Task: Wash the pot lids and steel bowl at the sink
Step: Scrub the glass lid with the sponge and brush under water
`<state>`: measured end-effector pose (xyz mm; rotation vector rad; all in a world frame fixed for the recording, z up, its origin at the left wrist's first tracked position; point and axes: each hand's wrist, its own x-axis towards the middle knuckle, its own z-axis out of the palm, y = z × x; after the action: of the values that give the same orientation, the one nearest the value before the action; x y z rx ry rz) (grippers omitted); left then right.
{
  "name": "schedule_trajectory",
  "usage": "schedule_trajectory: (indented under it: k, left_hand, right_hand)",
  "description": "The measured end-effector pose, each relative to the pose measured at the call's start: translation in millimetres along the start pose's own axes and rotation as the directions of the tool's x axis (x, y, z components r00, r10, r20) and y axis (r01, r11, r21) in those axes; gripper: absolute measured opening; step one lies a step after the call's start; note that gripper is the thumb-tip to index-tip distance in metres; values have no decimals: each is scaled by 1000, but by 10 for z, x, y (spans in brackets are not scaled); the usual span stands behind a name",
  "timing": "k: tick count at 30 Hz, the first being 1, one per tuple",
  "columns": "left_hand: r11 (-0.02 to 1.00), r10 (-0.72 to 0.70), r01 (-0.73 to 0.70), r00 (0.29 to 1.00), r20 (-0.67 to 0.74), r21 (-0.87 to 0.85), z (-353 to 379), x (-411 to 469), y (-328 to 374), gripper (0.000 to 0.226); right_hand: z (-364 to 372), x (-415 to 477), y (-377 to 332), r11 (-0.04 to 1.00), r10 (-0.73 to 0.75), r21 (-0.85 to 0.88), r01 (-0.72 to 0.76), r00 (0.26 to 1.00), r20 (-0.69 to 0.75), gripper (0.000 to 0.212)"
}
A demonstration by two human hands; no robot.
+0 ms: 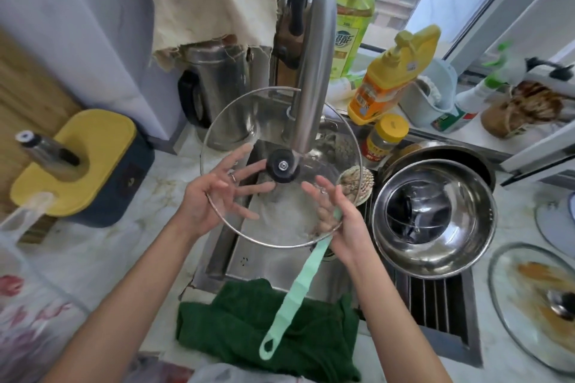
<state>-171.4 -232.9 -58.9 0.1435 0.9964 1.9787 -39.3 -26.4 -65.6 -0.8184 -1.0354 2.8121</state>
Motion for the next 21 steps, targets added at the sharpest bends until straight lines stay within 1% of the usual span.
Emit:
schedule_trajectory:
  k: [2,4,5,6,7,8,9,10,11,12,13,14,15,16,17,18,19,20,21]
  left_hand:
    - [1000,-26,29,977,-210,11,32,88,-55,62]
    - [991,-14,72,898,-439,116,80,198,-164,52]
    - [966,43,107,834,-550,237,95,264,-245,47]
    - [878,162,186,752,-639,441,131,355,-325,45]
    - [639,318,333,706,-633,693,181,420,-412,50]
    - [300,414,445,736,-535,844,233,486,-519,61]
    - [39,439,468,786,-437,883,281,552,-618,69]
    - [-69,435,449,817,-378,891,336,621,-683,72]
    - [-74,422,435,829,-367,898,380,695,-735,73]
    - [-66,389,442,837,-385,895,423,757,-772,72]
    - [-100,343,437,859,-381,894,454,793,-813,72]
    - [-193,290,378,903,-316,905,492,803,-872,72]
    - [-297,203,243,961,-188,923,528,775,-920,69]
    - [-339,72,54,997,-31,939,547,709,-953,65]
    - [-336,-65,-126,992,111,933,540,625,-951,60]
    - [-316,-168,-260,962,215,913,494,536,-914,57]
    - [-313,-235,-335,934,269,889,422,471,-849,56]
    - [-364,-274,-354,925,264,861,337,448,-770,56]
    - [-452,-284,-332,934,219,828,257,478,-714,56]
  right_hand:
    - [27,-73,-111,995,-59,-91,51,995,-78,36]
    - [6,-157,-197,985,-119,-140,98,981,-153,29]
    - [-1,-197,-210,982,-139,-155,111,974,-181,27]
    - [-8,-245,-222,979,-152,-165,118,966,-208,26]
    - [-10,-284,-201,979,-150,-168,112,961,-233,26]
    - [-19,-318,-178,981,-144,-162,105,955,-258,26]
    - [-35,-347,-142,983,-139,-157,98,950,-278,25]
    - [-41,-364,-109,983,-141,-154,98,945,-296,24]
    - [-55,-370,-91,984,-146,-147,104,937,-318,23]
    - [-71,-371,-91,985,-150,-136,108,926,-347,22]
    - [-102,-361,-99,986,-150,-123,111,914,-377,23]
    - [-124,-359,-123,989,-140,-107,106,904,-403,24]
    - [-155,-357,-149,991,-128,-88,100,898,-420,26]
    - [-194,-366,-168,994,-109,-70,88,898,-427,28]
    - [-246,-369,-176,996,-87,-50,73,899,-429,30]
    - [-286,-381,-176,998,-60,-27,53,902,-427,33]
    - [-332,-398,-157,999,-33,-4,34,906,-421,34]
    - [-361,-412,-132,1000,0,29,13,911,-412,36]
    - [-391,-428,-105,998,26,57,-3,915,-402,37]
